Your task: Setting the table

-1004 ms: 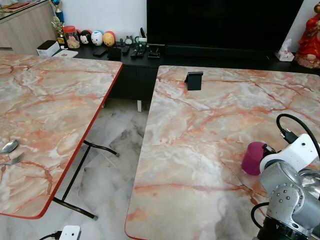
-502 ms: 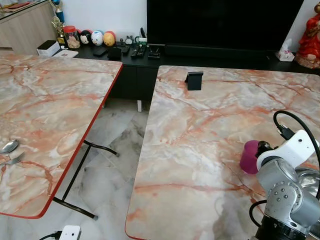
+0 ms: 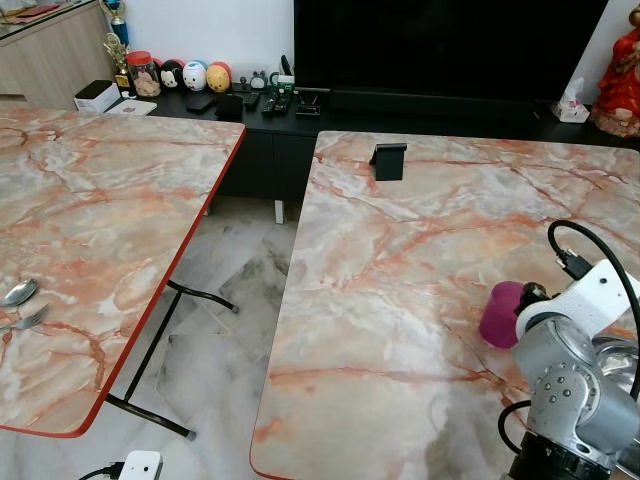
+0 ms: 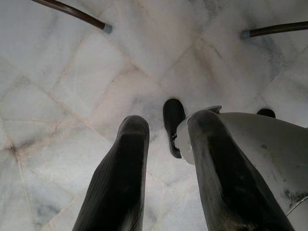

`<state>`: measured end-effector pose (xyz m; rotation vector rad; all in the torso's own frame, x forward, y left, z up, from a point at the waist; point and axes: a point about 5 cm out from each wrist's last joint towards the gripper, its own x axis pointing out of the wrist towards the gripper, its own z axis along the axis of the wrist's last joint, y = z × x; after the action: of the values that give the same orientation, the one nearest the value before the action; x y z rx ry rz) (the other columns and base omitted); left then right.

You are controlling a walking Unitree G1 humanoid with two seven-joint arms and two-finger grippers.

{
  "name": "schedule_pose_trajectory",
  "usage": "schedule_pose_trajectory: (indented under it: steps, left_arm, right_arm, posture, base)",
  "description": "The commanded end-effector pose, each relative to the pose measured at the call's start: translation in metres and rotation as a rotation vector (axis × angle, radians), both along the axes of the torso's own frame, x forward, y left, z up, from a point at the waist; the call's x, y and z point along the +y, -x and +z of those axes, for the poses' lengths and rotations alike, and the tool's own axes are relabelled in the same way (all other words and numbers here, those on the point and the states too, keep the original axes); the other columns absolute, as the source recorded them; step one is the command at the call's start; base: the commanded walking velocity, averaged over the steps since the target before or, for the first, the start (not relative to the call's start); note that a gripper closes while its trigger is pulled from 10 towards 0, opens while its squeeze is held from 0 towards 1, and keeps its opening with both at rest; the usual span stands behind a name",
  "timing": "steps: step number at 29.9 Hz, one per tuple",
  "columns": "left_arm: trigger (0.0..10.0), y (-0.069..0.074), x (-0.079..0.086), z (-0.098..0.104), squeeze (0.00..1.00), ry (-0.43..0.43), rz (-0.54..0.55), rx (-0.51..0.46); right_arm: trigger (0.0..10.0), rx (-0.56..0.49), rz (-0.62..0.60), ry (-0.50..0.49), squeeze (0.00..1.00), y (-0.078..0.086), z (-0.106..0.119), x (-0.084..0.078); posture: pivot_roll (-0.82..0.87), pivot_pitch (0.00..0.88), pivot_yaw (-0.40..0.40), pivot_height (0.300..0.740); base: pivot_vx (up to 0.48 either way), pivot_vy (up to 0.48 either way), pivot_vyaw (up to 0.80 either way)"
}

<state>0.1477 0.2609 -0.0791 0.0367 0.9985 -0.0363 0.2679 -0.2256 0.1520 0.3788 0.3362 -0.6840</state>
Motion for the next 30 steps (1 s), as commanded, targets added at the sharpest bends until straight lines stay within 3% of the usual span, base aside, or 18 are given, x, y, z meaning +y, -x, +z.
schedule_pose_trajectory:
  steps: [1,3,6,10,14,18,20,27,30]
  left_arm:
    - [10.0,0.005,0.001,-0.002,0.0,0.008,0.004,0.024]
    - [10.0,0.004,0.001,-0.001,0.0,0.003,0.006,0.017]
    - [10.0,0.004,0.002,-0.001,0.0,0.0,0.008,0.015]
    - [10.0,0.003,0.003,0.0,0.0,-0.017,0.012,0.004]
    - [10.0,0.003,0.004,0.0,0.0,-0.025,0.01,0.004]
    - [10.0,0.003,0.004,0.0,0.0,-0.027,0.014,0.001]
    - [10.0,0.003,0.005,0.0,0.0,-0.03,0.02,0.001]
    - [10.0,0.004,0.005,0.0,0.0,-0.032,0.023,0.004]
    - [10.0,0.004,0.005,0.0,0.0,-0.033,0.023,0.005]
  right_arm:
    - [10.0,-0.043,0.002,0.064,0.0,0.0,0.01,-0.001]
    - [10.0,-0.087,0.018,0.147,0.0,0.0,0.014,-0.001]
    - [10.0,-0.131,0.045,0.183,0.0,-0.001,0.016,0.001]
    - [10.0,-0.337,0.267,0.366,0.0,-0.006,0.029,0.024]
    - [10.0,-0.4,0.392,0.439,0.0,-0.008,0.025,0.038]
    - [10.0,-0.438,0.469,0.469,0.0,-0.01,0.022,0.045]
    - [10.0,-0.488,0.546,0.529,0.0,-0.012,0.022,0.05]
    - [10.0,-0.544,0.644,0.582,0.0,-0.012,0.02,0.062]
    - [10.0,-0.562,0.637,0.547,0.0,-0.012,0.02,0.067]
  posture:
    - [-0.04,0.0,-0.03,0.74]
    - [-0.04,0.0,-0.03,0.74]
    - [-0.04,0.0,-0.029,0.74]
    - [-0.04,0.0,-0.024,0.74]
    - [-0.04,0.0,-0.019,0.74]
    - [-0.02,0.0,-0.028,0.74]
    - [-0.03,0.0,-0.028,0.74]
    - [-0.02,0.0,-0.031,0.74]
    - [-0.02,0.0,-0.027,0.74]
  base:
    - [0.0,0.0,0.0]
    - [0.0,0.0,0.0]
    - [0.0,0.0,0.0]
    - [0.0,0.0,0.0]
    - [0.0,0.0,0.0]
    - [0.0,0.0,0.0]
    - [0.0,0.0,0.0]
    - [0.0,0.0,0.0]
    - [0.0,0.0,0.0]
